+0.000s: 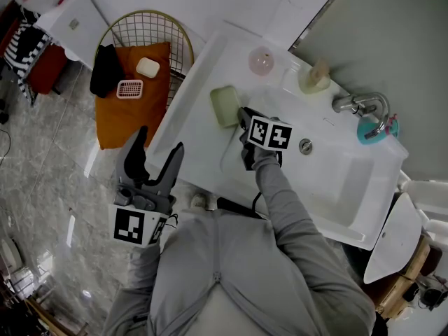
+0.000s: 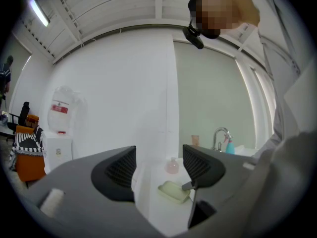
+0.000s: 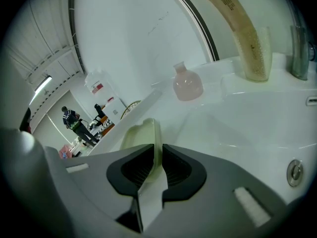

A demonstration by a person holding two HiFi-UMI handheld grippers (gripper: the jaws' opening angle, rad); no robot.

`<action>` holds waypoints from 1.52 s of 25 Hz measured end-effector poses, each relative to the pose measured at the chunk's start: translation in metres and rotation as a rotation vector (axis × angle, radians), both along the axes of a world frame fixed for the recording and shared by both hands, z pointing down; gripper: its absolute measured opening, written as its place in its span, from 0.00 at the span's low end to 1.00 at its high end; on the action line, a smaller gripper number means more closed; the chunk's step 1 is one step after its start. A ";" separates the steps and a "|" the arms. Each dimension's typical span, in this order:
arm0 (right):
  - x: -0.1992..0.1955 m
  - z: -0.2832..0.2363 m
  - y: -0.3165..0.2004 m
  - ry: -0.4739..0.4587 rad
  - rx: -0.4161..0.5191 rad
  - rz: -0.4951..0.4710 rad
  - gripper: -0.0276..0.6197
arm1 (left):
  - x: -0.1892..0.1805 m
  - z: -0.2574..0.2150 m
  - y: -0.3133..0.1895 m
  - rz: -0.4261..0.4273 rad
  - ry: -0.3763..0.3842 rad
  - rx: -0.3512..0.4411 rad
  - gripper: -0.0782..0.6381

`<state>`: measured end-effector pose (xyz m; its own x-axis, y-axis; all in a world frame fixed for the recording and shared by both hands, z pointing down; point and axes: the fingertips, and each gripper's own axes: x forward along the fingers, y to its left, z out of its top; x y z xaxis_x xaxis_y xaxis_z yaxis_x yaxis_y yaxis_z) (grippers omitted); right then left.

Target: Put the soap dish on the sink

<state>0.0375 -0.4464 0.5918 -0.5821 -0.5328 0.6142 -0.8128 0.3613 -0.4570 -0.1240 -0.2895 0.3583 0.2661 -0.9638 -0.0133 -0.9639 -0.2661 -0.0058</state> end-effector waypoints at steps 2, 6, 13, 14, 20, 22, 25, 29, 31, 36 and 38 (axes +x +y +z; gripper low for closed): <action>0.000 0.000 0.000 0.005 0.010 -0.005 0.12 | 0.001 0.000 0.000 0.002 -0.001 0.001 0.56; -0.002 -0.006 0.000 -0.014 0.038 -0.006 0.13 | 0.001 -0.001 0.001 0.006 -0.002 0.002 0.56; 0.007 -0.020 -0.001 -0.017 0.105 0.008 0.13 | 0.005 -0.003 0.002 0.016 -0.004 0.007 0.56; 0.008 -0.024 -0.001 -0.013 0.124 0.011 0.13 | 0.006 -0.003 0.003 0.018 -0.003 0.008 0.56; 0.016 -0.060 0.002 0.010 0.284 0.000 0.17 | 0.011 -0.003 0.002 0.044 -0.009 0.007 0.56; 0.017 -0.072 0.008 0.013 0.323 -0.016 0.18 | 0.013 -0.003 0.002 0.052 -0.014 0.006 0.56; 0.019 -0.091 0.019 0.012 0.386 -0.039 0.22 | 0.016 -0.002 0.001 0.063 -0.008 0.003 0.56; 0.023 -0.120 0.035 0.018 0.480 -0.050 0.22 | 0.019 -0.002 -0.002 0.084 -0.005 0.011 0.56; 0.026 -0.133 0.043 0.019 0.517 -0.051 0.22 | 0.021 -0.002 -0.003 0.092 0.004 0.010 0.56; 0.037 -0.165 0.065 0.009 0.592 -0.034 0.22 | 0.025 -0.004 -0.007 0.119 0.005 0.014 0.56; 0.042 -0.177 0.074 0.003 0.619 -0.021 0.22 | 0.027 -0.004 -0.009 0.129 0.003 0.015 0.56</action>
<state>0.0795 -0.3725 0.4147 -0.5948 -0.7794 0.1969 -0.8038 0.5743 -0.1550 -0.0970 -0.2981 0.3541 0.3879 -0.9213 -0.0282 -0.9217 -0.3879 -0.0074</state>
